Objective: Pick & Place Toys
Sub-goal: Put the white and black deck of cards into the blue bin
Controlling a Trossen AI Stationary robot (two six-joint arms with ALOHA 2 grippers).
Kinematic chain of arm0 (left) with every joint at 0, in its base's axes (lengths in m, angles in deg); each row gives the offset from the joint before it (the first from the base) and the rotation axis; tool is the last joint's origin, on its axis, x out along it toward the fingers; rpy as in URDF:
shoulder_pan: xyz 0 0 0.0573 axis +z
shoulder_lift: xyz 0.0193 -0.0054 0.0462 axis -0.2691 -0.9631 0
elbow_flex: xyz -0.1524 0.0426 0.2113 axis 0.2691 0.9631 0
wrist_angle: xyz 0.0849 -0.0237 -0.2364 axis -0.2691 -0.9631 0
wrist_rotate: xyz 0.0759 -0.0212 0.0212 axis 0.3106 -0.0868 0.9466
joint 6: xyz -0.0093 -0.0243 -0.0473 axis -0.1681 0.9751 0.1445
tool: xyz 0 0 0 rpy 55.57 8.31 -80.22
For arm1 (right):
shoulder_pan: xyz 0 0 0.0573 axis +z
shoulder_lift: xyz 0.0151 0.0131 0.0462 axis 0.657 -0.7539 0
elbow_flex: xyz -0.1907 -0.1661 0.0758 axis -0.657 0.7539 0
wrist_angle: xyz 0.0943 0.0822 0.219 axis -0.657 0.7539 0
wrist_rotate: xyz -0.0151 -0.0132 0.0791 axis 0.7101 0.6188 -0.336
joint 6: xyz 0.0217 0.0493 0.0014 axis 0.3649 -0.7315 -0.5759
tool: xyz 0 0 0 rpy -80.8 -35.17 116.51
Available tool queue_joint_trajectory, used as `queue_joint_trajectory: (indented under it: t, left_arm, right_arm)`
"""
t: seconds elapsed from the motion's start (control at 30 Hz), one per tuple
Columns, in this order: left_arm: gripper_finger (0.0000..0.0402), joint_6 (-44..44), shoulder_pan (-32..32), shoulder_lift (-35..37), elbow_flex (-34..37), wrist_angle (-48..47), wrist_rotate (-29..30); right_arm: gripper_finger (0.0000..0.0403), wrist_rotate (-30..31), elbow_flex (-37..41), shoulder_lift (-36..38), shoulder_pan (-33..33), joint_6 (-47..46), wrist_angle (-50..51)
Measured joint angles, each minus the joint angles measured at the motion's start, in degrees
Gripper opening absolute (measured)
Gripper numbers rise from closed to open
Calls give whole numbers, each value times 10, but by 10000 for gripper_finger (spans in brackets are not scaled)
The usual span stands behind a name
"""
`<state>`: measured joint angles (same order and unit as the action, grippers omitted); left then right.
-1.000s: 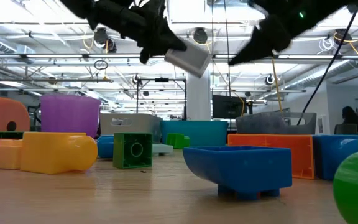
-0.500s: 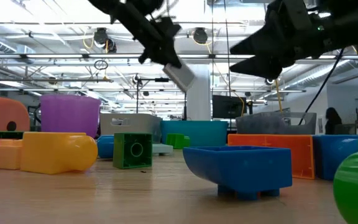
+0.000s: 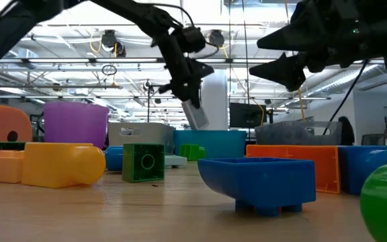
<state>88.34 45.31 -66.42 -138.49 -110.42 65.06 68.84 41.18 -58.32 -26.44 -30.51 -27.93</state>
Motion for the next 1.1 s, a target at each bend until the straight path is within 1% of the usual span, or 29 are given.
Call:
queue_joint_trajectory:
  t: [0.1,0.23,0.33,0.5,0.87,0.97,1.1]
  left_arm:
    - [83,10,2,-25,-15,-9,-14]
    - [83,12,3,-43,-16,-12,-18]
    - [83,14,6,-49,-16,-24,-21]
    - [83,15,9,-51,-16,-40,-17]
    - [85,13,9,-51,-16,-36,-17]
    - [101,11,11,-51,-16,-36,-17]
    - [145,12,14,-51,-16,-35,-18]
  right_arm:
    - [338,0,0,0,0,0,3]
    - [338,1,0,0,0,0,11]
    - [338,4,0,0,0,1,15]
    - [338,33,0,0,-1,1,22]
    - [338,31,0,0,-1,1,31]
    - [338,31,0,0,0,1,37]
    - [338,31,0,0,0,1,37]
